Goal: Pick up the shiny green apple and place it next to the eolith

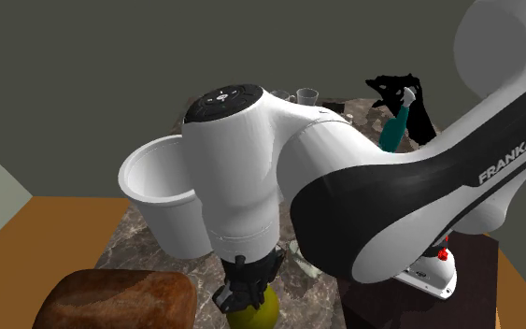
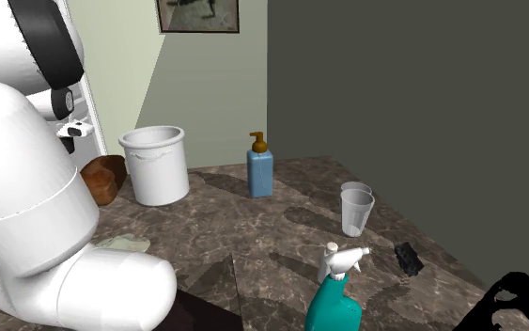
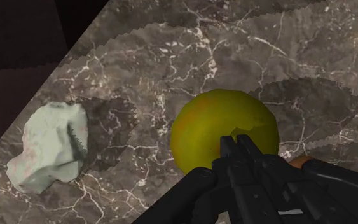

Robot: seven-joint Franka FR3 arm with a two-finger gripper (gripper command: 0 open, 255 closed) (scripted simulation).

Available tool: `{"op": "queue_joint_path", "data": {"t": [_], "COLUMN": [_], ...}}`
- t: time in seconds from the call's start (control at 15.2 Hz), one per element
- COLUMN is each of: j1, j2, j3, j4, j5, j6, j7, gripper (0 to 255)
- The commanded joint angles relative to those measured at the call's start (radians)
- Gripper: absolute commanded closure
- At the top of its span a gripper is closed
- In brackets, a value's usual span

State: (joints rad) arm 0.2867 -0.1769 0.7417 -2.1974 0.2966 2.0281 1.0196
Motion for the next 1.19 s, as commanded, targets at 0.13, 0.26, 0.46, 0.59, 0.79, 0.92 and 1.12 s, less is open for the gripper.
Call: {"op": "queue_joint_path", "data": {"t": [0.13, 0.26, 0.46, 0.59, 0.79, 0.92, 1.12], "j1": [0.000, 0.000, 0.000, 0.000, 0.000, 0.000, 0.000], "j2": [0.026, 0.041, 0.041, 0.041, 0.041, 0.041, 0.041], "j3": [0.012, 0.017, 0.017, 0.017, 0.017, 0.017, 0.017], "j4": [-0.035, -0.051, -0.051, -0.051, -0.051, -0.051, -0.051], "j5": [-0.009, -0.015, -0.015, -0.015, -0.015, -0.015, -0.015], "j6": [0.058, 0.087, 0.087, 0.087, 0.087, 0.087, 0.087], "j7": [0.004, 0.007, 0.007, 0.007, 0.007, 0.007, 0.007], "gripper": [255, 255, 255, 255, 255, 0, 0]}}
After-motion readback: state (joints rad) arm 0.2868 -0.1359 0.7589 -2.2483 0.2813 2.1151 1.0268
